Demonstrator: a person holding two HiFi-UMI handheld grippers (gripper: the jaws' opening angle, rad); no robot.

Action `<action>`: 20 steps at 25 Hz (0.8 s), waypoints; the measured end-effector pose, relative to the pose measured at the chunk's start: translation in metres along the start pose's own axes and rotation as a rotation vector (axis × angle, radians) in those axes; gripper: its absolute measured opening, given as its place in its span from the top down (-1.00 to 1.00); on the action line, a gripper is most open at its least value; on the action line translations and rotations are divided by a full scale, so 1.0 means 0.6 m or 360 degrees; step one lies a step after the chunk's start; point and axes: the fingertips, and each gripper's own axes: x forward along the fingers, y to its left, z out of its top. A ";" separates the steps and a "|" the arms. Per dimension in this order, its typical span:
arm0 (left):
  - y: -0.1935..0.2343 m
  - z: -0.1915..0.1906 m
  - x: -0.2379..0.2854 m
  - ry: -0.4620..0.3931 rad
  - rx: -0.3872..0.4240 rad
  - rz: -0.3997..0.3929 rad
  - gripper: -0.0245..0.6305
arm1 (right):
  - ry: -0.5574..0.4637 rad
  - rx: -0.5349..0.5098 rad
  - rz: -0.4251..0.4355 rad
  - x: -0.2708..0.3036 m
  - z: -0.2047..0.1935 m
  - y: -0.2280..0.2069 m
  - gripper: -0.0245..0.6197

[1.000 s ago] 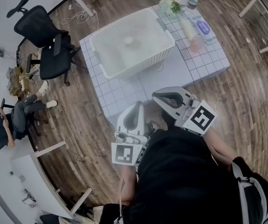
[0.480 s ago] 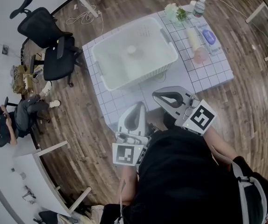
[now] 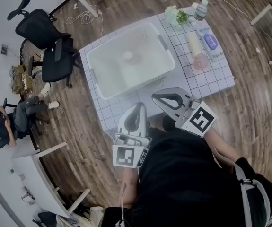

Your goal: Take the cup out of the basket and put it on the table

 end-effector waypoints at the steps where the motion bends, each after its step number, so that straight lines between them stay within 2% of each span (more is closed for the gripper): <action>1: -0.002 0.000 0.003 0.0003 -0.0001 0.0000 0.90 | 0.0002 0.0008 0.0001 -0.002 -0.001 -0.004 0.88; 15: 0.017 -0.005 0.007 0.0056 -0.0010 0.0081 0.90 | 0.0034 0.0064 0.0035 0.016 -0.018 -0.025 0.88; 20: 0.039 -0.005 0.010 0.0066 -0.0021 0.0058 0.90 | 0.0072 0.0058 0.0010 0.033 -0.024 -0.029 0.88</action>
